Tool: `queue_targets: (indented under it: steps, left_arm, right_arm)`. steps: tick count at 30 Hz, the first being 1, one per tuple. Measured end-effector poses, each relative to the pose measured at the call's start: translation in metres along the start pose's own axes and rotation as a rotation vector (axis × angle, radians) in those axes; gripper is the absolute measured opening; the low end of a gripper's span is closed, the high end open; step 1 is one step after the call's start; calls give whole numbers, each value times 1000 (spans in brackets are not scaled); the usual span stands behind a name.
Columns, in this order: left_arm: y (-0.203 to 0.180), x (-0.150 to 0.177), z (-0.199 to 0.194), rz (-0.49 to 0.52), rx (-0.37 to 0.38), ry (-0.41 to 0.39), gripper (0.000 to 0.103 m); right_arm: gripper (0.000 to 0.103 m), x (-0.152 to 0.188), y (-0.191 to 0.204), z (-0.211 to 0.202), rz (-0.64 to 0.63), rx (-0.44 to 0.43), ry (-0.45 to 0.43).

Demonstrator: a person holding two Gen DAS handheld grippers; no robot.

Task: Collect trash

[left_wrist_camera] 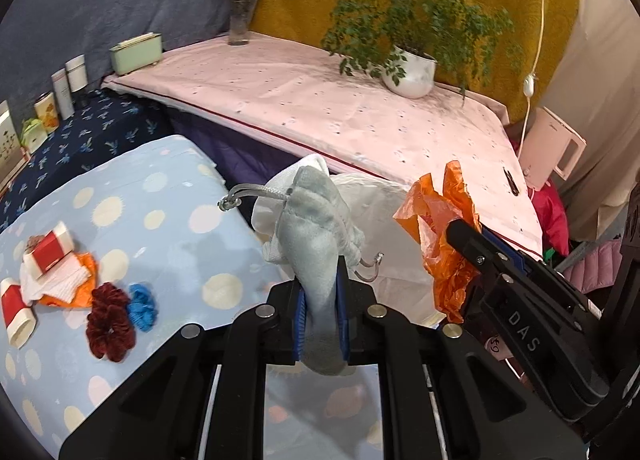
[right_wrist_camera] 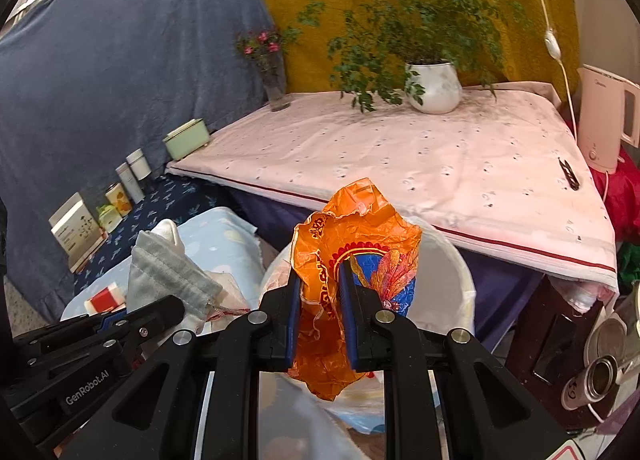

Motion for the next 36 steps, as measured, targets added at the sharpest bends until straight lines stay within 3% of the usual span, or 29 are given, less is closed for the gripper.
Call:
queue_targets:
  steps: [13, 14, 17, 18, 22, 36]
  left_arm:
    - [-32, -3, 37, 39, 39, 34, 16]
    - [-32, -3, 38, 39, 37, 32, 19]
    - [-29, -6, 38, 23, 29, 20, 45]
    - [-27, -7, 38, 17, 28, 13, 47]
    - [-21, -11, 37, 8, 21, 6, 50]
    - [12, -15, 19, -54, -6, -21, 51]
  right_arm:
    - [20, 2, -35, 13, 30, 37, 16]
    - [22, 2, -35, 14, 31, 39, 16]
    - [23, 1, -34, 16, 35, 39, 13]
    - [23, 1, -34, 17, 34, 38, 13]
    - [31, -2, -31, 16, 25, 41, 2]
    - [32, -10, -12, 8, 4, 18, -5]
Point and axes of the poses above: each gripper's, at about its wrist camera, not at the fingertips, and z roughly the way its jaws point, y to its left, x to its underside, the point moved 10 cm from there along z, roughly the way its jaws point, and after that the axes turned 13 degrees about -z, right-handed, at the moved point
